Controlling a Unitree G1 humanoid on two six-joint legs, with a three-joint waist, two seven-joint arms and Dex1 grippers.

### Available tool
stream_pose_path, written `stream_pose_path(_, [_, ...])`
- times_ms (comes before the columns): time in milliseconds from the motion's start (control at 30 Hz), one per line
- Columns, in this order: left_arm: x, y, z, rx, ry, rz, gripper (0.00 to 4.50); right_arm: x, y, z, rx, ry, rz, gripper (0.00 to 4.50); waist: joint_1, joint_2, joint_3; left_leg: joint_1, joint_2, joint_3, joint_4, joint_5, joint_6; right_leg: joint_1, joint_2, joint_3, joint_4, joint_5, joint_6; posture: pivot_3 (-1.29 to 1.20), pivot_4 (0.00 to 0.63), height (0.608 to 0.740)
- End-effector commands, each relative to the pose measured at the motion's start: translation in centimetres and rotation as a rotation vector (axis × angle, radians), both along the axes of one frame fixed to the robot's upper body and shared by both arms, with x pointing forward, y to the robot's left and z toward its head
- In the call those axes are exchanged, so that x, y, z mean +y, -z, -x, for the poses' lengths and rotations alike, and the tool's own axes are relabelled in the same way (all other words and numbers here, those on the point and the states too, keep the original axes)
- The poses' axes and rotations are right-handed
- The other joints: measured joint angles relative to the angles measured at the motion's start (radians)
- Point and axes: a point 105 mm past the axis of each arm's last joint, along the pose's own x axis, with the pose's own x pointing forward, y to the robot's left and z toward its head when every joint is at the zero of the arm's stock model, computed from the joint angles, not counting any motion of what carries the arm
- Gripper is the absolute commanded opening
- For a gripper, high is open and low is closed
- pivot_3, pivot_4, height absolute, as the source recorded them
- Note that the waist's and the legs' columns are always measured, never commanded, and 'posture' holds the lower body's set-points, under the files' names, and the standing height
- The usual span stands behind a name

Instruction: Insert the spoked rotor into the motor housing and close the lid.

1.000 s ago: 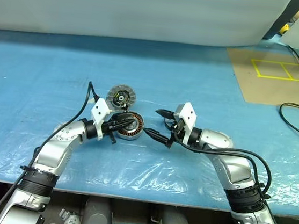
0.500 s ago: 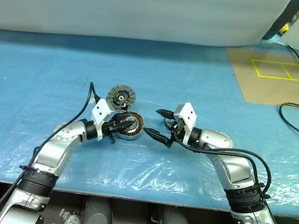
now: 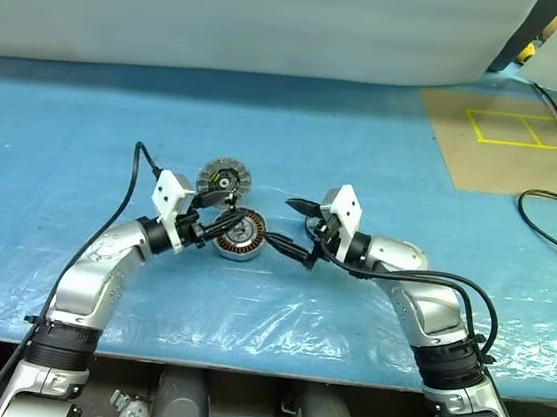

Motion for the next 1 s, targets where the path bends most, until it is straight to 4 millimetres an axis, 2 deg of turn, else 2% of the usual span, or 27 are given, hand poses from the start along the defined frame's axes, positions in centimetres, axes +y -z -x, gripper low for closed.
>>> stream_pose_path(33, [0.1, -0.8, 0.4, -0.04, 0.01, -0.017, 1.86, 0.4, -1.1, -0.2, -0.029, -0.012, -0.029, 4.5, 0.0, 0.0, 0.0, 0.0, 0.0, 0.0, 0.0, 0.0, 0.0, 0.0, 0.0, 0.0, 0.0, 0.0, 0.0, 0.0, 0.15, 0.74])
stream_pose_path(200, [-0.3, -0.3, 0.1, -0.042, 0.013, -0.065, 0.1, 0.9, -1.3, -0.3, -0.04, -0.024, -0.03, 4.5, 0.001, 0.0, 0.0, 0.0, 0.0, 0.0, 0.0, 0.0, 0.0, 0.0, 0.0, 0.0, 0.0, 0.0, 0.0, 0.0, 0.15, 0.74])
stream_pose_path(500, [-2.1, 1.3, -1.0, -0.052, 0.018, -0.188, 0.04, 0.9, -1.2, -0.1, -0.039, -0.013, -0.037, 4.5, 0.001, 0.0, 0.0, 0.0, 0.0, 0.0, 0.0, 0.0, 0.0, 0.0, 0.0, 0.0, 0.0, 0.0, 0.0, 0.0, 0.15, 0.74])
stream_pose_path(633, [-2.2, 1.5, -1.6, -0.07, 0.001, -0.216, 0.04, 0.8, -1.2, -0.1, -0.039, -0.008, -0.036, 4.5, 0.0, 0.0, 0.0, 0.0, 0.0, 0.0, 0.0, 0.0, 0.0, 0.0, 0.0, 0.0, 0.0, 0.0, 0.0, 0.0, 0.15, 0.74])
stream_pose_path(1000, [-2.1, 2.9, -0.8, -0.031, 0.062, -0.276, 0.04, 0.9, -1.3, -0.2, -0.042, -0.007, -0.041, 4.5, 0.0, 0.0, 0.0, 0.0, 0.0, 0.0, 0.0, 0.0, 0.0, 0.0, 0.0, 0.0, 0.0, 0.0, 0.0, 0.0, 0.15, 0.74])
